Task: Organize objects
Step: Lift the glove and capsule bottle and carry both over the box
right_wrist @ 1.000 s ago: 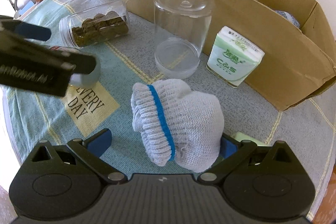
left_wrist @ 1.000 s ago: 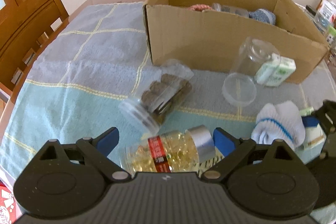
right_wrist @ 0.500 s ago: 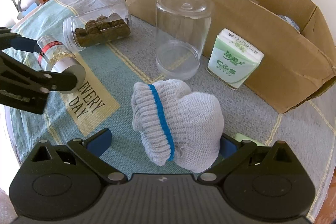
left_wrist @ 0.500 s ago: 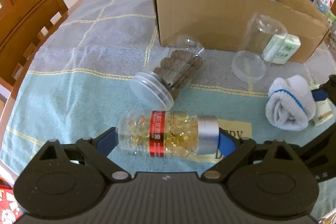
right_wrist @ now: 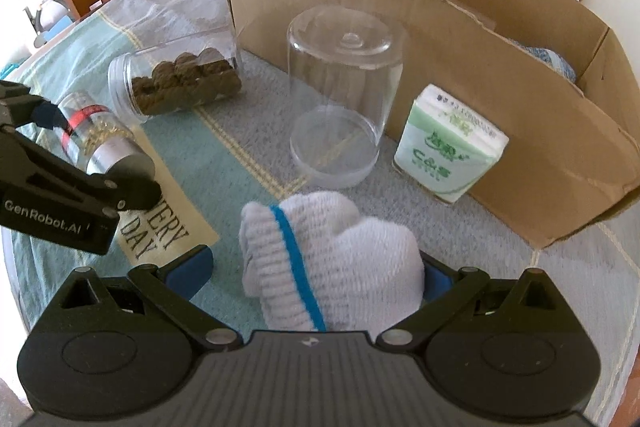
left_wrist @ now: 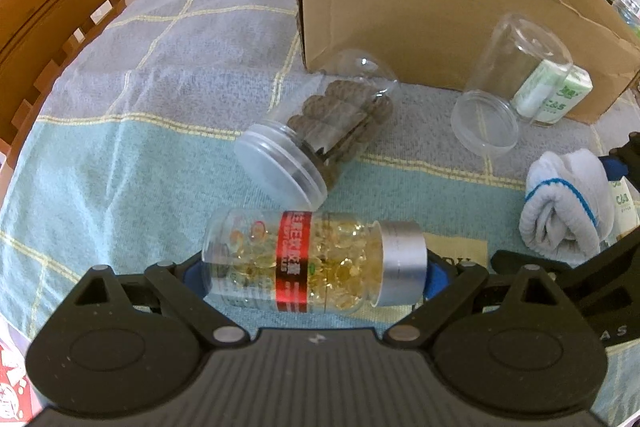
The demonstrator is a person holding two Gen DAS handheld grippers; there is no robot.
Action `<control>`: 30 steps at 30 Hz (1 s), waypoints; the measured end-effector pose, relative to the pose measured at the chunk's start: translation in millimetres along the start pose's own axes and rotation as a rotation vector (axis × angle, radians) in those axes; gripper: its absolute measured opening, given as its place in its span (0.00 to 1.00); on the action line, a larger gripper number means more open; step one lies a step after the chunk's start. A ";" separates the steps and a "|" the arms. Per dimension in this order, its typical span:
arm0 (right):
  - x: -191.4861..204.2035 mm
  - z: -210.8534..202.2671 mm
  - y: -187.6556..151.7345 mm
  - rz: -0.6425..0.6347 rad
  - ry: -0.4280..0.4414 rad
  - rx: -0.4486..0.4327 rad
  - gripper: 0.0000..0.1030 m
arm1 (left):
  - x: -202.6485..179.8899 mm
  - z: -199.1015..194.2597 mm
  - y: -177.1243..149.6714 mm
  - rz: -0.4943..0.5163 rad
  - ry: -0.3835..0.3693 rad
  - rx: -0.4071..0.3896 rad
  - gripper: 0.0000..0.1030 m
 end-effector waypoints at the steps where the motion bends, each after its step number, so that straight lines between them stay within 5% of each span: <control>1: -0.1 0.2 0.6 -0.002 0.001 0.000 1.00 | 1.0 0.6 -0.1 -0.005 -0.003 0.005 0.93; 30: -0.4 1.1 0.3 -0.002 0.003 0.015 1.00 | 10.8 -14.1 -12.5 0.009 -0.020 0.042 0.91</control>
Point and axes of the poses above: each gripper's, at about its wrist camera, not at the fingertips, and z roughly the way its jaws point, x to its left, y to its top, the point moved 8 cm from there along z, roughly the way its jaws point, and after that the axes turned 12 degrees about y, right-handed, at the moved point
